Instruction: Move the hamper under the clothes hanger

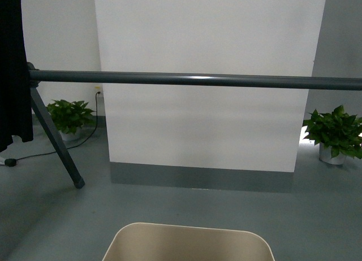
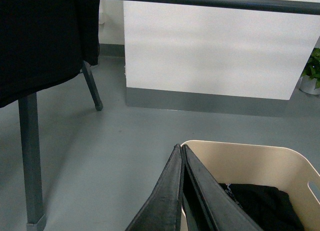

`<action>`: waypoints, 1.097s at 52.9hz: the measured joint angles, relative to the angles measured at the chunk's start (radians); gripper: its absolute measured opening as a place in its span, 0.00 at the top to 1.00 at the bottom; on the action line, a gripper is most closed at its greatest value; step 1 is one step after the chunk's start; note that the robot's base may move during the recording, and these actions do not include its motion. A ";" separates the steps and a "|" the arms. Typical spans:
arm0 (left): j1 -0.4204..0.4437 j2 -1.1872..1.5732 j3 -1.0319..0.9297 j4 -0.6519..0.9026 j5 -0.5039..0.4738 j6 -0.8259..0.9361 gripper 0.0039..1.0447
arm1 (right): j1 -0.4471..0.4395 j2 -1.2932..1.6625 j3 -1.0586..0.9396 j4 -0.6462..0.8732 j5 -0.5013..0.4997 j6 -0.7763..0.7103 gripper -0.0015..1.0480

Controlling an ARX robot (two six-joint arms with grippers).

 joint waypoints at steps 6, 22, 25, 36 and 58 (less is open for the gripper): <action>0.000 -0.026 0.000 -0.026 0.000 0.000 0.97 | 0.000 -0.028 0.000 -0.028 0.000 0.000 0.98; 0.000 -0.086 0.000 -0.086 0.000 0.000 0.97 | 0.000 -0.095 0.000 -0.095 0.000 0.000 0.98; 0.000 -0.104 0.000 -0.105 0.000 0.000 0.97 | 0.000 -0.107 0.000 -0.106 0.000 0.000 0.98; 0.000 -0.259 0.000 -0.266 0.000 0.000 0.97 | 0.000 -0.209 0.001 -0.240 0.000 0.000 0.98; 0.000 -0.264 0.000 -0.271 0.000 0.000 0.97 | 0.000 -0.294 0.001 -0.301 -0.002 0.000 0.98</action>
